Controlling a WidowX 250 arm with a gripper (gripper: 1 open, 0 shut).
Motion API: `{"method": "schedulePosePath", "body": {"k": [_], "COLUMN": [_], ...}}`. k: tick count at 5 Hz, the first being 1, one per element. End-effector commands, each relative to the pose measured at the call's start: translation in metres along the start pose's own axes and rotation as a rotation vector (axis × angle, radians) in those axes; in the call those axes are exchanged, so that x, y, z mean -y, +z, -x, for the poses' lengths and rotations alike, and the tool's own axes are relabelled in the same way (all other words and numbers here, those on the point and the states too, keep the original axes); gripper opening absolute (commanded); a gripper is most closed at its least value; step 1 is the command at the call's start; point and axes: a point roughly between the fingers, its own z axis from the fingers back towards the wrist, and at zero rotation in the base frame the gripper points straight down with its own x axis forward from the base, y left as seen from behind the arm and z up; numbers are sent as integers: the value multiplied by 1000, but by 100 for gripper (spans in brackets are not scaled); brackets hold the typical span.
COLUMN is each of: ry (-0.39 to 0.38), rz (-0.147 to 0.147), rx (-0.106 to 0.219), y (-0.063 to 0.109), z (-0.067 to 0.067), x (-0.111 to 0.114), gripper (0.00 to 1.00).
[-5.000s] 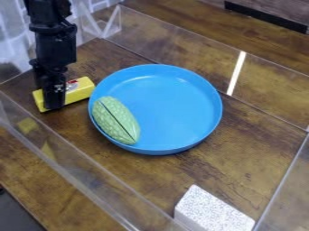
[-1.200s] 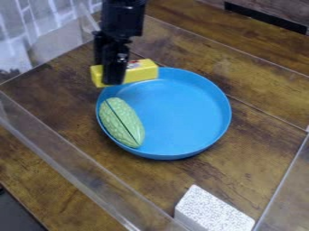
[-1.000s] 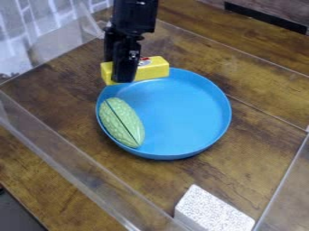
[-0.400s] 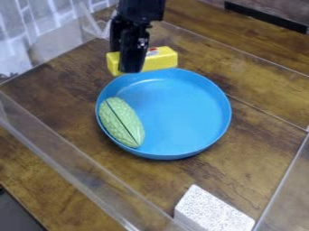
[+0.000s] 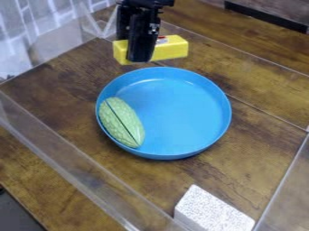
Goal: Put the yellow block in the blue tray
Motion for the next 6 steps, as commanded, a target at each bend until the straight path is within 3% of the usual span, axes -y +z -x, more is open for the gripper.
{"method": "schedulePosePath", "body": {"k": [1, 6], "ry": [-14, -10], "rz": [-68, -74], "rx": [89, 81], "y": [34, 29], "z": [-4, -9], "x": [16, 42], "gripper": [0, 0]}}
